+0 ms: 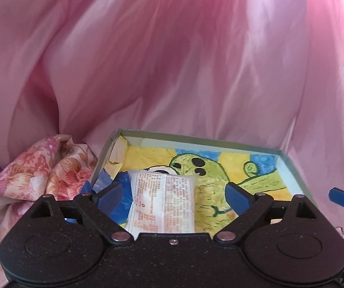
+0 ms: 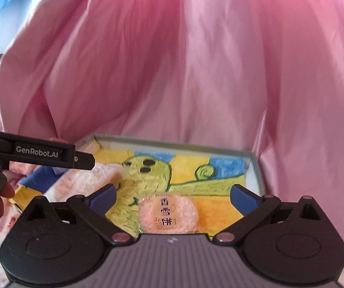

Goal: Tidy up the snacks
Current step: 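Open both tools to release the packets in the tray and withdraw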

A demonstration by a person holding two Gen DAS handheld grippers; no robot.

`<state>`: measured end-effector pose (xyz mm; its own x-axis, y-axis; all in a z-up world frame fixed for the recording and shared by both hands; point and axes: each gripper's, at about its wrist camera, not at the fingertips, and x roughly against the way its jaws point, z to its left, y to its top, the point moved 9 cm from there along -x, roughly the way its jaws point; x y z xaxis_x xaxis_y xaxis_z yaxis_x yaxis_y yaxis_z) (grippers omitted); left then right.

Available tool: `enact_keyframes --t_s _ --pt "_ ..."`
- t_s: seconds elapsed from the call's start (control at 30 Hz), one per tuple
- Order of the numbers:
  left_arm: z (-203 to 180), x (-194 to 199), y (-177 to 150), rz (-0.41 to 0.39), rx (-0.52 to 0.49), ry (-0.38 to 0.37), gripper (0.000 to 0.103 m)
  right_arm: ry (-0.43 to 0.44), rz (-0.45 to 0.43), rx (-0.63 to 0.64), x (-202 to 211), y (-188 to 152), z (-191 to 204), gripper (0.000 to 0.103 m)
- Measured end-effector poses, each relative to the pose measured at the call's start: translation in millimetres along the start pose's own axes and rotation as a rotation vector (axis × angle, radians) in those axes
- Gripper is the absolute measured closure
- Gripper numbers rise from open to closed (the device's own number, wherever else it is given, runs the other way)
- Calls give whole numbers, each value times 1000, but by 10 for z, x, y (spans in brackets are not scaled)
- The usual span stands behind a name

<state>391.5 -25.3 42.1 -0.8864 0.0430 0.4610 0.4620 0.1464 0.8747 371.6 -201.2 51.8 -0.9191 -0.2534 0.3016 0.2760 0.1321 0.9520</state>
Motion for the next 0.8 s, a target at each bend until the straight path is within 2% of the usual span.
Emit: enact_keyframes --t_s 0.17,0.4,0.6,0.8 --pt "-75 321 -38 -53 -35 4 4 -12 -67 -5 368 65 -22 0" --pt "-134 737 -213 -88 -45 -16 2 -19 -109 -3 850 -7 -11 0" --pt "-205 1087 -416 -127 -68 -37 2 -29 -132 31 1254 -177 34 0" --pt "-273 1350 -698 -137 -100 -60 2 -17 -103 25 1511 -472 105 0"
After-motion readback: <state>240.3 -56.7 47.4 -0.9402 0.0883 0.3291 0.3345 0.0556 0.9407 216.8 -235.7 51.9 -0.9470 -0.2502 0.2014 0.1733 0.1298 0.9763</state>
